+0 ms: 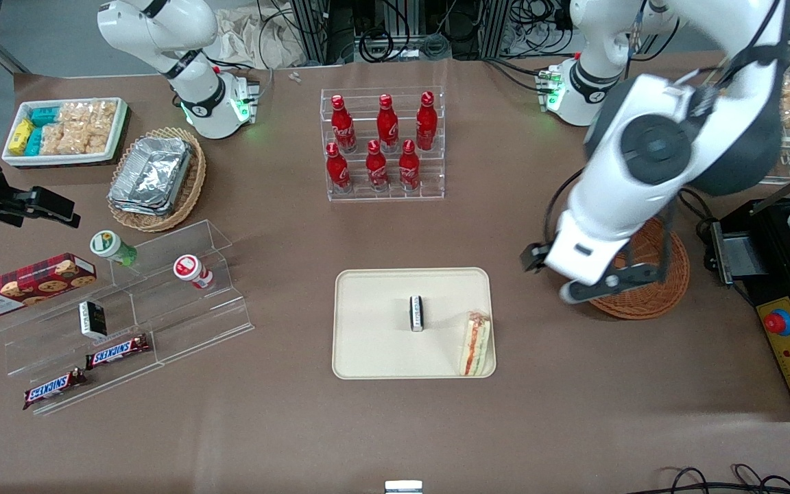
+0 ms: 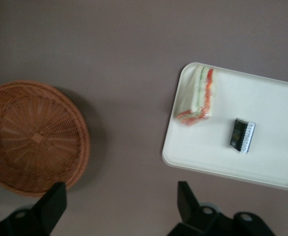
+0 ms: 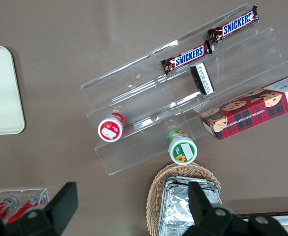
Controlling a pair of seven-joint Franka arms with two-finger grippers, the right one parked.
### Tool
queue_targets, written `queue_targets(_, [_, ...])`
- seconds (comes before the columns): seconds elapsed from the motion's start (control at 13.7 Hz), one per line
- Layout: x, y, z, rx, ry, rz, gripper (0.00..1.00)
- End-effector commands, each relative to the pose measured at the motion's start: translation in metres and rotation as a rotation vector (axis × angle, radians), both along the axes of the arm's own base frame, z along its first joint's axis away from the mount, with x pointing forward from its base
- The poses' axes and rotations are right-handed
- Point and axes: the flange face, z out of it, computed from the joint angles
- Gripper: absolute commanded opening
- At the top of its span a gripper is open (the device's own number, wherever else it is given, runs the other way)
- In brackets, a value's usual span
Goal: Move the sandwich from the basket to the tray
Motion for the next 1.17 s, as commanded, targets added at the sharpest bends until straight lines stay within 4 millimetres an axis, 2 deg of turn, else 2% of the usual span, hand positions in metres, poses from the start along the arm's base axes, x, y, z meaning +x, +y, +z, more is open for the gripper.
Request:
queue_targets(0.0, [-0.054,0.081,0.007,-0.025,-0.046,-0.123,1.00])
queue_targets(0.15, [-0.065,0.106,0.012,-0.006,-0.017,-0.126,1.00])
queue_targets(0.22, [-0.066,0.110,0.016,0.016,0.006,-0.126,1.00])
queue_targets(0.29, [-0.065,0.124,0.018,0.054,0.011,-0.118,1.00])
queue_targets(0.58, [-0.061,0.192,0.025,0.041,0.017,-0.191,1.00])
queue_targets(0.66, [-0.063,0.200,0.028,0.046,0.045,-0.226,1.00])
queue_targets(0.73, [-0.060,0.210,0.039,0.046,0.050,-0.201,1.00])
queue_targets(0.87, [-0.045,0.222,0.055,0.054,0.034,-0.150,1.00])
queue_targets(1.09, [-0.039,0.225,0.053,0.051,0.033,-0.139,1.00])
